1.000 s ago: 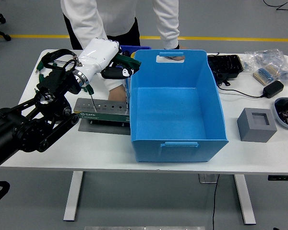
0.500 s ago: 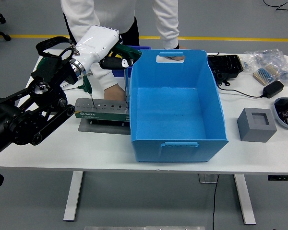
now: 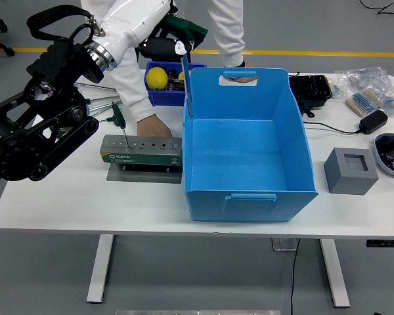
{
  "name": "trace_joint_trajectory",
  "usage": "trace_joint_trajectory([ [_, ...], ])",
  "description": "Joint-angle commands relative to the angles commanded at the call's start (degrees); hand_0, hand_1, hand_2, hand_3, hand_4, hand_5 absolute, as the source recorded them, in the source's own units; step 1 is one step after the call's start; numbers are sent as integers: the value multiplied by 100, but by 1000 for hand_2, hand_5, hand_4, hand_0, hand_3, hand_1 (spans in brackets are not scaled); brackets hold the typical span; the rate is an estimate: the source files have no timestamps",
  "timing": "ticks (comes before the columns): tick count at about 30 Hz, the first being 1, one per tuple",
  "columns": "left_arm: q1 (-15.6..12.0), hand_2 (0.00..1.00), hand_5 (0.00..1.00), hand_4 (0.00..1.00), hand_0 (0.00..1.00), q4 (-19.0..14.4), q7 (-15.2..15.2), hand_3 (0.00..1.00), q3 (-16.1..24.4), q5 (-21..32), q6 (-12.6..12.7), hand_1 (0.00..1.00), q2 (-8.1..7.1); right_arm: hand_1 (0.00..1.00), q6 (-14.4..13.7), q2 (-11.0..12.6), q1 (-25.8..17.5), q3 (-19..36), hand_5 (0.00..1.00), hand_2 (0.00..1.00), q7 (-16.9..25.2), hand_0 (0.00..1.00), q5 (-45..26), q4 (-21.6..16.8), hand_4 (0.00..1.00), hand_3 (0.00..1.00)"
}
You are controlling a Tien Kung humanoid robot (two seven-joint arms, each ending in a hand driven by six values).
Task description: Lift tool from toolbox,place it in box,lift tool from toolbox,place it in box
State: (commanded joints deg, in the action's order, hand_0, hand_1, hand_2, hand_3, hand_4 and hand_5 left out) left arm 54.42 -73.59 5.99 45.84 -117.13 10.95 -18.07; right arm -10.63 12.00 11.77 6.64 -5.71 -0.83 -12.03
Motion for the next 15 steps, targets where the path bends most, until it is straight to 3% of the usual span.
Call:
trace_joint_trajectory([
  [6,108,6,643,677,134,-337,38,6,-21,115,49,2,163,694,0,7,10,-3,720,735,1,713,2,-1,831,600],
  [9,68,6,643,677,134,-437,50,6,-259,268,106,2,323,694,2,10,14,7,720,735,-7,713,32,-1,831,600],
  [15,-92,6,638,677,134,-194,33,6,-928,471,155,2,622,693,2,18,34,7,720,736,-10,712,47,-4,832,600],
])
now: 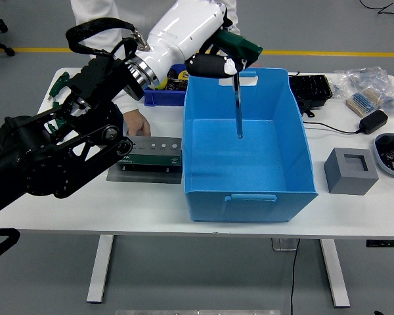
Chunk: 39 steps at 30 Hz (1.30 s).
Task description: Lift tool from toolbox,place it in box,lift tool from toolbox,place it in box
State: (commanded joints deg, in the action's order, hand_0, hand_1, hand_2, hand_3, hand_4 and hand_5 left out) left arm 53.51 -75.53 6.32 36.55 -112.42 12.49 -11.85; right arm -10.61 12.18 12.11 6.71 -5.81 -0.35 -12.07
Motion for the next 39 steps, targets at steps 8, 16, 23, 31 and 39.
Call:
trace_joint_trajectory([
  [8,35,242,697,829,261,454,-180,310,-834,690,-96,207,206,692,-4,16,30,1,721,735,6,713,9,-3,832,600],
  [16,80,557,693,912,344,608,-499,635,-864,914,-144,440,299,690,-3,25,35,13,721,735,-1,712,39,-4,832,600],
  [23,84,649,712,998,401,682,-683,728,-787,952,-13,528,349,690,-4,25,27,35,721,735,-13,710,75,-2,832,600],
  [31,52,697,715,998,426,737,-712,772,-587,927,49,558,344,691,-4,29,28,21,721,735,-5,710,54,-3,832,600],
  [39,-63,628,743,998,424,789,-602,688,-345,358,-166,547,178,691,-7,20,9,-1,721,735,10,709,-4,-2,832,600],
])
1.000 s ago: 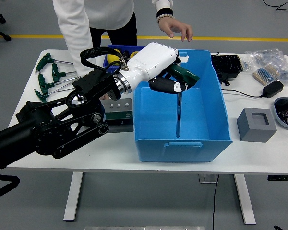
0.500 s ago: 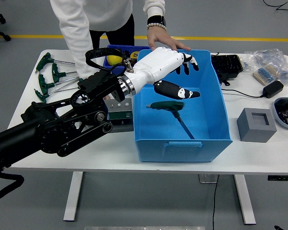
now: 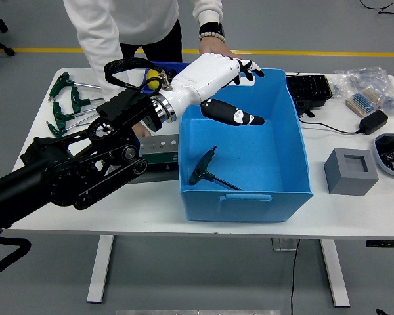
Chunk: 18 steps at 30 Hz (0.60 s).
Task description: Lift tool from toolbox,place it in box,lift tool from toolbox,place it in box
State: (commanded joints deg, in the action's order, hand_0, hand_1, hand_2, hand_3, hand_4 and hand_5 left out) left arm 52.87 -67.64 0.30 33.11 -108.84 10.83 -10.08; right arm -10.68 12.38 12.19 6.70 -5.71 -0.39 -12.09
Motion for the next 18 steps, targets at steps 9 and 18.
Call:
trace_joint_trajectory([
  [9,-247,615,778,998,434,526,3,614,274,-494,-545,541,-423,690,1,-25,-49,2,721,735,-4,709,-12,6,832,600],
  [18,-427,629,546,795,522,1043,217,566,213,-803,-1171,600,-808,692,1,-50,-78,13,721,735,-8,709,-14,9,832,600],
])
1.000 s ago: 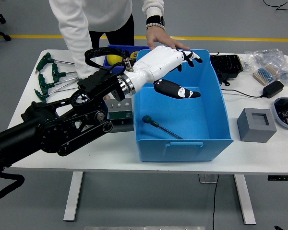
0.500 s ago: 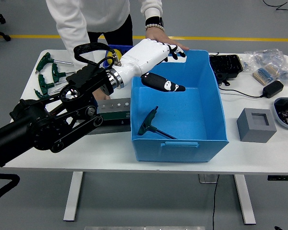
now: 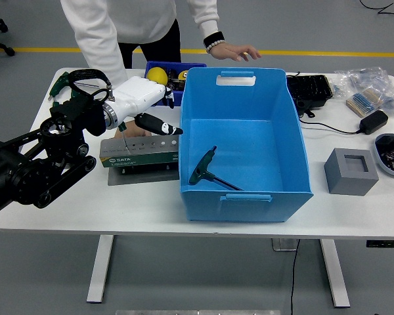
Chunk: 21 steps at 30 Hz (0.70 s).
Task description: Lift tool from toolbox,place it in box,lift tool from toolbox,place it in box
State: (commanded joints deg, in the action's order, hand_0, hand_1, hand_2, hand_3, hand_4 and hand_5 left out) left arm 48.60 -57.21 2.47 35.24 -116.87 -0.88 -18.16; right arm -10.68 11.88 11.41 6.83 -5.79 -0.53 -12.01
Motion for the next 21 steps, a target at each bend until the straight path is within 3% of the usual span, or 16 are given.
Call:
trace_joint_trajectory([
  [4,-44,629,546,795,522,165,44,566,-54,-70,-87,600,-107,692,1,-5,0,-22,721,735,9,709,-34,-2,832,600],
  [5,-52,629,557,791,535,201,42,494,-61,-64,-103,608,-127,693,1,-6,1,-20,721,734,9,709,-38,-2,832,600],
  [6,-63,629,557,791,535,227,38,494,-66,-52,-119,608,-146,693,1,-6,3,-27,721,734,13,709,-53,-1,832,600],
  [16,-106,613,567,784,537,207,147,455,-138,-59,-344,598,-243,693,8,0,17,-62,721,734,21,709,-94,0,832,599],
  [17,-106,558,581,778,531,205,161,399,-145,-62,-368,578,-251,693,8,1,17,-67,721,734,23,709,-105,0,832,600],
  [21,-95,558,581,778,531,219,181,399,-176,-106,-399,578,-265,693,9,4,20,-79,721,734,26,709,-124,1,832,600],
])
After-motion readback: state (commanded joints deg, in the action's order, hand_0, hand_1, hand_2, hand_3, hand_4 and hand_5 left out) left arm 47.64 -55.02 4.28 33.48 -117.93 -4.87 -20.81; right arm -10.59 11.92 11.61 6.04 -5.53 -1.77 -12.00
